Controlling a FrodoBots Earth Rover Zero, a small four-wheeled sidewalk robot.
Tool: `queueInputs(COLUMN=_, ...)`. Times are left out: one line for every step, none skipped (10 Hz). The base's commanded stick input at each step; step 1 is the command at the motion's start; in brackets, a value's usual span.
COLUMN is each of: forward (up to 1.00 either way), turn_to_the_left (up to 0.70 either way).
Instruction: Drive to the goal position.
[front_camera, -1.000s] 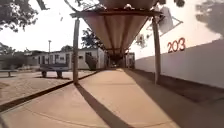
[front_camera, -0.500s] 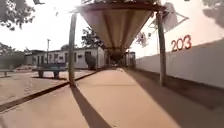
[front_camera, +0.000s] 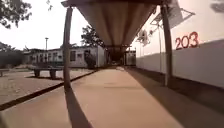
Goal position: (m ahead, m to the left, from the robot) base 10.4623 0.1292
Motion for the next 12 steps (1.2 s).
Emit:
queueInputs(forward=0.70, turn_to_the_left=0.00)
queueInputs(forward=0.70, turn_to_the_left=0.00)
queueInputs(forward=0.70, turn_to_the_left=0.00)
queueInputs(forward=0.70, turn_to_the_left=0.00)
queueInputs(forward=0.70, turn_to_the_left=0.00)
queueInputs(forward=0.70, turn_to_the_left=0.00)
queueInputs(forward=0.70, turn_to_the_left=0.00)
queueInputs(forward=0.70, turn_to_the_left=0.00)
queueInputs(forward=0.70, turn_to_the_left=0.00)
queueInputs(forward=0.70, turn_to_the_left=0.00)
queueInputs(forward=0.70, turn_to_the_left=0.00)
queueInputs(forward=0.70, turn_to_the_left=0.00)
